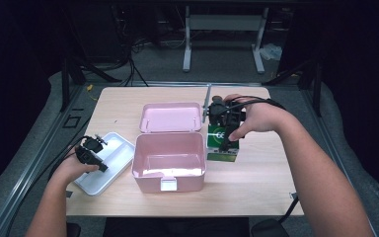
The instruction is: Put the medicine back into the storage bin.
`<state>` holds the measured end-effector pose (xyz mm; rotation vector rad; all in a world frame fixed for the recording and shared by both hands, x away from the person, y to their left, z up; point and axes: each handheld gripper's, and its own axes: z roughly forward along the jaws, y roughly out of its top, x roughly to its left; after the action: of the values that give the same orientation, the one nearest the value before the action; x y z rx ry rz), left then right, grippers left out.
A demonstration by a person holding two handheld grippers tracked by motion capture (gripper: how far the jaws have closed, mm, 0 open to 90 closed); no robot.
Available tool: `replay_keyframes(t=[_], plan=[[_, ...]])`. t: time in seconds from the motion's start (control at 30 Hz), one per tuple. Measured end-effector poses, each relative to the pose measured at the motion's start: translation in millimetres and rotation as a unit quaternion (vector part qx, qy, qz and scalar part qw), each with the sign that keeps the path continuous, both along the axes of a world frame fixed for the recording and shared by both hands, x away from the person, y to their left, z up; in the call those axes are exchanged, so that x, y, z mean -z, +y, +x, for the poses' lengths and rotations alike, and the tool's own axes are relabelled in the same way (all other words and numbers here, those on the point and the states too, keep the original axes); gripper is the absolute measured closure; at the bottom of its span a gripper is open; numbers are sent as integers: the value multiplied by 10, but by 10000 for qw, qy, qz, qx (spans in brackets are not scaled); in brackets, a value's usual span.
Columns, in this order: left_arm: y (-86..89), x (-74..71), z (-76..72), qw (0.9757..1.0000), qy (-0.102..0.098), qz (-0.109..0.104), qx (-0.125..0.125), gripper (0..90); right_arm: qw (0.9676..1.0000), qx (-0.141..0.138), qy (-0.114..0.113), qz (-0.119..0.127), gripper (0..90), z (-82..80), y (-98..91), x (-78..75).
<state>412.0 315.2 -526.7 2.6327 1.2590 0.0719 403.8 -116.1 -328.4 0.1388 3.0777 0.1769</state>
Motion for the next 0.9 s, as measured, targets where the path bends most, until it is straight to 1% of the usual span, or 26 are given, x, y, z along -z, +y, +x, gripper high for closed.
replay_keyframes(t=[0.07,0.2,0.23,0.37,0.43,0.47,0.5,0.53,0.6,0.63,0.67,0.7,0.73,0.77,0.8,0.83,0.87,0.9], plan=[[2,0,1,10000,2,-6,5,659,10000,-87,22,20,167,-15,95,-38],[1,0,0,10000,1,-4,9,659,9996,-267,-36,55,166,-51,283,-72],[1,0,0,10000,2,-4,12,659,9996,-279,-18,73,166,-57,332,-66],[3,-1,1,10000,6,-5,15,659,9991,-415,-17,-35,166,-66,548,-29],[5,-1,2,10000,10,-11,20,659,9990,-443,14,-36,166,-71,625,-13],[6,-1,2,10000,11,-15,23,659,9988,-477,62,13,166,-67,662,0],[6,0,3,10000,12,-20,23,659,9987,-511,-10,0,166,-70,697,6],[6,0,3,10000,12,-20,23,659,9986,-520,45,38,166,-67,727,22],[2,0,2,10000,4,-7,28,659,9985,-551,9,13,166,-67,780,46],[1,0,1,10000,3,-5,32,659,9983,-574,75,3,166,-62,804,59],[1,1,1,10000,3,-6,30,659,9984,-559,26,-23,166,-68,823,71],[1,0,1,10000,3,-5,31,659,9983,-575,54,56,166,-62,838,93],[1,1,1,10000,1,-7,31,659,9983,-577,75,7,166,-60,855,96],[2,0,2,10000,5,-5,33,659,9983,-581,65,72,166,-60,866,111],[2,0,2,10000,6,-6,34,659,9981,-596,119,18,166,-57,880,109],[1,0,1,10000,3,-4,35,659,9982,-599,43,25,166,-63,890,119],[1,0,2,10000,3,-2,37,659,9980,-614,117,44,166,-60,899,130],[1,0,2,10000,4,-3,37,659,9980,-627,48,46,166,-64,907,145]])
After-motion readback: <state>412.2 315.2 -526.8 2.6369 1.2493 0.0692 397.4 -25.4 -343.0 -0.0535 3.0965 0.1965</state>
